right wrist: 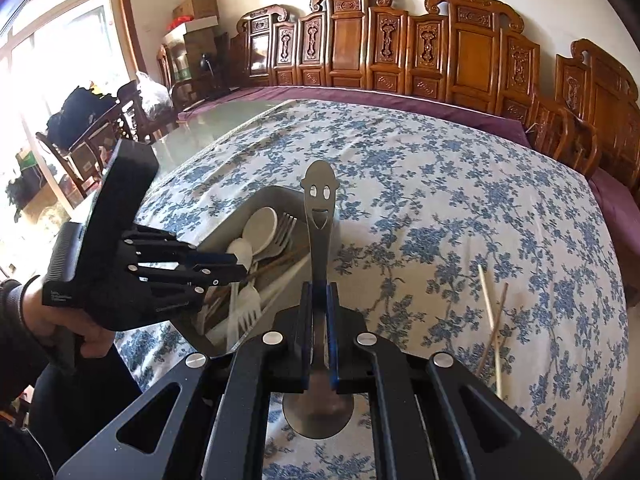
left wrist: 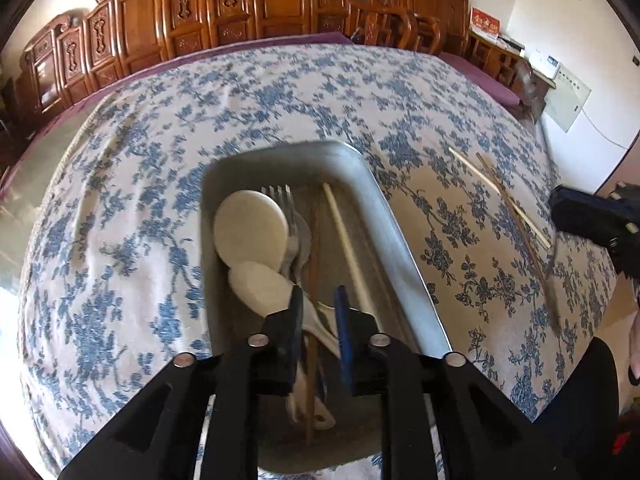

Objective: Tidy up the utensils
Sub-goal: 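Carry the chopstick into the tray and open the left tool, then lower the smiley-face spoon into the tray and open the right tool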

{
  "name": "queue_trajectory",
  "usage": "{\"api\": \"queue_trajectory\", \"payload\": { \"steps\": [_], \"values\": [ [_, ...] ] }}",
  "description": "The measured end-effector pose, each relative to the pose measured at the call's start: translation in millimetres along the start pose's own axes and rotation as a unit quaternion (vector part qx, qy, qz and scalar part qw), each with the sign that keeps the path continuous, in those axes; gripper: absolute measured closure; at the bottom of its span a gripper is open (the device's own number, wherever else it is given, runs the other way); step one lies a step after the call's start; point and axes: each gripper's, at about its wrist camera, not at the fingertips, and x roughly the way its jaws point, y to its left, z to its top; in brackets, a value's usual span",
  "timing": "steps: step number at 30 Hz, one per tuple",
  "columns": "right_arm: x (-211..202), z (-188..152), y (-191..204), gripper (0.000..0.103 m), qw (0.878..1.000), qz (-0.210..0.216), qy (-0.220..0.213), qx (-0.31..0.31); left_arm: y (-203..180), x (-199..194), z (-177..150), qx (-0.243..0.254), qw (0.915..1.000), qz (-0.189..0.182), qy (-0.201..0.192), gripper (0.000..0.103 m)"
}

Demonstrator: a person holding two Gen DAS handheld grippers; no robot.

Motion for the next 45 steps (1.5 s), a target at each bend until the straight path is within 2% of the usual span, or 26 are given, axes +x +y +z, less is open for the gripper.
{"api": "queue_trajectory", "payload": {
  "steps": [13,19,22,31,45],
  "values": [
    [21.5,33.4,51.0,0.095,1.000,0.026,-0.006,-0.012,33.2,-60.1,-3.9,-0.008,0.9985,0.019,-0.051,0.087],
    [43.5,42.9,63.1,0.095,0.999,0.039,0.004,0.007,50.5,-70.3,-4.6,-0.019,0.9977,0.028,-0.059,0.087],
    [55.4,42.3,65.4,0.095,0.999,0.046,0.012,0.018,60.7,-72.1,-3.5,-0.029,0.9973,0.031,-0.060,0.087],
    [93.8,26.1,65.6,0.095,0.998,0.027,0.048,0.026,68.2,-71.3,-2.2,-0.038,0.9969,0.035,-0.059,0.087],
    [118.0,15.9,70.6,0.095,0.997,0.005,0.077,-0.007,70.7,-74.2,-1.0,-0.043,0.9961,0.038,-0.068,0.081]
  ]
}}
